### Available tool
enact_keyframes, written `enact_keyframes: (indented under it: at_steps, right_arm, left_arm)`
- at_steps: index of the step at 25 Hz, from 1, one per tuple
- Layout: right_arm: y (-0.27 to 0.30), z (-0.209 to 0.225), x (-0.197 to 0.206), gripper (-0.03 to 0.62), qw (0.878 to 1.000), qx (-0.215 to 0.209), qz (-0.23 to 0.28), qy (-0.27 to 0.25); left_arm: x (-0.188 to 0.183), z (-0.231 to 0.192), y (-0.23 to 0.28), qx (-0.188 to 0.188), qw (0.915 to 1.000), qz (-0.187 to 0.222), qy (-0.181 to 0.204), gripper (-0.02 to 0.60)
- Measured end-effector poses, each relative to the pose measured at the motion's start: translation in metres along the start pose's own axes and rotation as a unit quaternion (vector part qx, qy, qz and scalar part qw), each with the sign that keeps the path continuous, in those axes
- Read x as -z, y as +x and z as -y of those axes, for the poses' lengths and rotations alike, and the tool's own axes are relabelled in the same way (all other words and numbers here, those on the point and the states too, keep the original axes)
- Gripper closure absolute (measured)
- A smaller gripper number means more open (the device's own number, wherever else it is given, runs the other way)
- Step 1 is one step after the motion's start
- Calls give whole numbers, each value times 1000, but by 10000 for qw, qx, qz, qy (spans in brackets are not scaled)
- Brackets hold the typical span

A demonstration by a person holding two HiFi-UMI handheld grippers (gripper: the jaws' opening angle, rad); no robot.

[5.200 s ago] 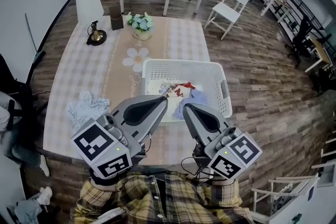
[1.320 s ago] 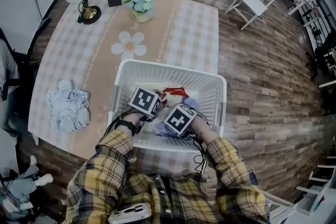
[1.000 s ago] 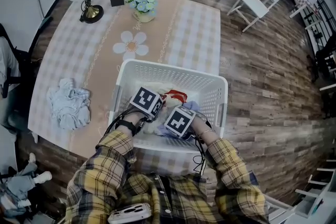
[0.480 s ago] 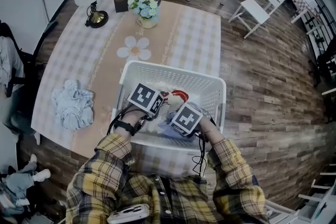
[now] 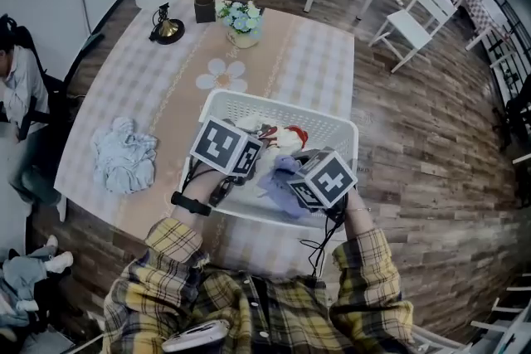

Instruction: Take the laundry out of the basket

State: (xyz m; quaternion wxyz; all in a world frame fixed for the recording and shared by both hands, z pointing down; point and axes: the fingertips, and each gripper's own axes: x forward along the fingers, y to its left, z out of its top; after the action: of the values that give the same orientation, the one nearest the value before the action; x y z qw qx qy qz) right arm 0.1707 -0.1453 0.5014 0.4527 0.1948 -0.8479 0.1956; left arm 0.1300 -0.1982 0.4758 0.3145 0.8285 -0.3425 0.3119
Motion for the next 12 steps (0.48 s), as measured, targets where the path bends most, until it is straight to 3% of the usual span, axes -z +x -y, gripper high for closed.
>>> enact_keyframes:
  at_steps: [6, 12]
  right_arm:
    - [-55, -7, -30, 479, 9945, 322, 980, 199]
    - [-107, -38, -79, 480, 9779, 559, 2007, 158]
  left_arm:
    - [-30, 24, -51, 19, 9971, 742, 195, 474]
    - [-47, 35, -124, 106, 9866, 1608, 239, 474]
